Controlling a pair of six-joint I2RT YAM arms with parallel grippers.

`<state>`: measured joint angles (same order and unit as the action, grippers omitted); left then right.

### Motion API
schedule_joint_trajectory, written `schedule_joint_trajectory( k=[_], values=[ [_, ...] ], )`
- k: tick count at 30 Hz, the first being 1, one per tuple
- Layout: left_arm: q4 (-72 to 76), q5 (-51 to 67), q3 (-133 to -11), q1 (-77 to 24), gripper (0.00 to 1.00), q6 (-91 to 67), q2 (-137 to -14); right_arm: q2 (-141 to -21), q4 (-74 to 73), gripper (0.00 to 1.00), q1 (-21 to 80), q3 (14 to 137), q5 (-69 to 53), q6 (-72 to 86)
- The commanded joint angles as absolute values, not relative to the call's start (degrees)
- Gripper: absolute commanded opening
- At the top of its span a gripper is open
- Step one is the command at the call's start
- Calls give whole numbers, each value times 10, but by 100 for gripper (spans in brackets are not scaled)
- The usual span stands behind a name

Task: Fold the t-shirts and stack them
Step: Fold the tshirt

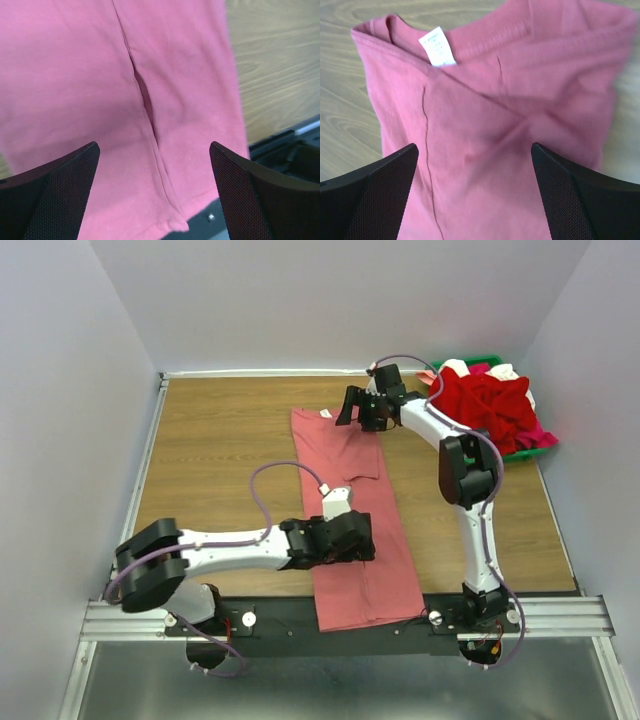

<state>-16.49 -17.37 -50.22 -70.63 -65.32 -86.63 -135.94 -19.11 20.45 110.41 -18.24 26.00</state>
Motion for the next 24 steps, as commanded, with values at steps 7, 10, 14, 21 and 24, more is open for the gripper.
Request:
schedule_joint_trajectory(
  k=[7,10,14,21,24],
  values=[
    [-364,-322,-419,-709,98,-766,-672,-1065,-295,100,334,860,80,220],
    [-389,-336,-398,-708,98,-792,-635,-1012,-276,100,412,754,157,276],
    [-388,-328,-355,-705,98,-803,-556,-1005,-243,100,496,696,206,361],
    [-297,-290,-298,-706,98,-747,-478,-1087,-245,100,513,740,254,431],
    [-289,-287,-294,-706,98,-736,-478,-1121,-248,100,511,759,274,460]
  ],
)
